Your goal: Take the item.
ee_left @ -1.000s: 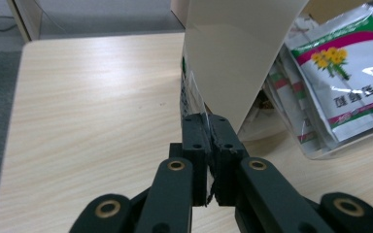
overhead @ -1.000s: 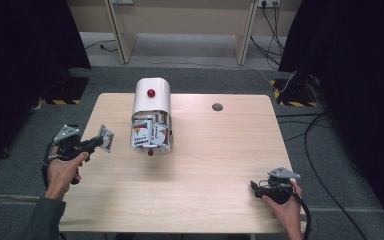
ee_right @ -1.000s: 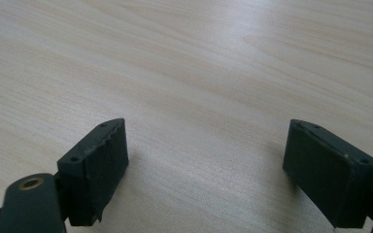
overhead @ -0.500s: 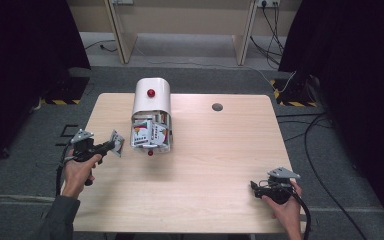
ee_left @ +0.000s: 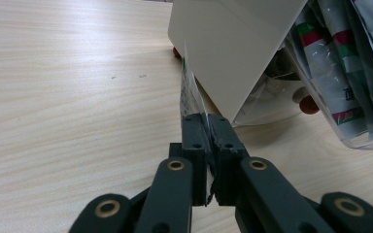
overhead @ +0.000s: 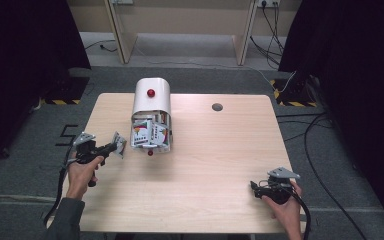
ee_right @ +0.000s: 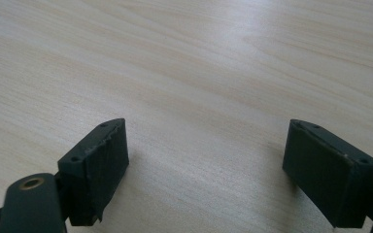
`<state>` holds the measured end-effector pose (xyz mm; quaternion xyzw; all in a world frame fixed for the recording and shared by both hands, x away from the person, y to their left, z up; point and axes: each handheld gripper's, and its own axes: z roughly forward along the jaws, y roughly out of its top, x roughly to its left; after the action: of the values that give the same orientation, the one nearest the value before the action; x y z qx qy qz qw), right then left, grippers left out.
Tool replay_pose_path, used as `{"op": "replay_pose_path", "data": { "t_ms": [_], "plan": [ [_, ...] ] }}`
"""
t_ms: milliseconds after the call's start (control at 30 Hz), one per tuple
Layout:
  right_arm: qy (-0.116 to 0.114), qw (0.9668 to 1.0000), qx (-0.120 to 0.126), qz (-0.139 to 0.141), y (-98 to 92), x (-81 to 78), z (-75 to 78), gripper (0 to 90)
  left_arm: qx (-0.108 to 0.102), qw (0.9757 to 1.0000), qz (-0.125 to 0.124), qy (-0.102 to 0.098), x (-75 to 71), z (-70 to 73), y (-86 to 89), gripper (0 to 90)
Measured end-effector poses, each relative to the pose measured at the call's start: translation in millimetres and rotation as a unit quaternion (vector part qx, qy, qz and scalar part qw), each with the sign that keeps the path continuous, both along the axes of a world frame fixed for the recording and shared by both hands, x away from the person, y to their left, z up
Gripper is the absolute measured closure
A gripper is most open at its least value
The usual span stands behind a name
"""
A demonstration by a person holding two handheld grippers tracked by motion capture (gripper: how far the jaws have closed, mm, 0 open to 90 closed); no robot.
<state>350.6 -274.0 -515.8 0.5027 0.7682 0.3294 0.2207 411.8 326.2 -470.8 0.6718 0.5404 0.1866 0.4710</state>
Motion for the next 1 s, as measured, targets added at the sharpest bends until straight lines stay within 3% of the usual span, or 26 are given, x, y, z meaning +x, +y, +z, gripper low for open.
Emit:
{"op": "replay_pose_path", "data": {
  "t_ms": [200, 533, 1000],
  "plan": [
    [0.0, 1.0, 0.0, 0.0, 0.0, 0.0, 0.0, 17.1, 0.009, 0.9998, -0.005, 0.014, 5.6, -7.7, -3.7, 86.1],
    [0.0, 1.0, 0.0, 0.0, 0.0, 0.0, 0.0, 17.2, 0.012, 0.9994, 0.012, 0.03, 15.2, -15.6, 0.9, 85.0],
    [0.0, 1.0, 0.0, 0.0, 0.0, 0.0, 0.0, 17.1, 0.05, 0.9976, 0.032, 0.036, 16.4, -21.1, 5.2, 76.1]
  ]
}}
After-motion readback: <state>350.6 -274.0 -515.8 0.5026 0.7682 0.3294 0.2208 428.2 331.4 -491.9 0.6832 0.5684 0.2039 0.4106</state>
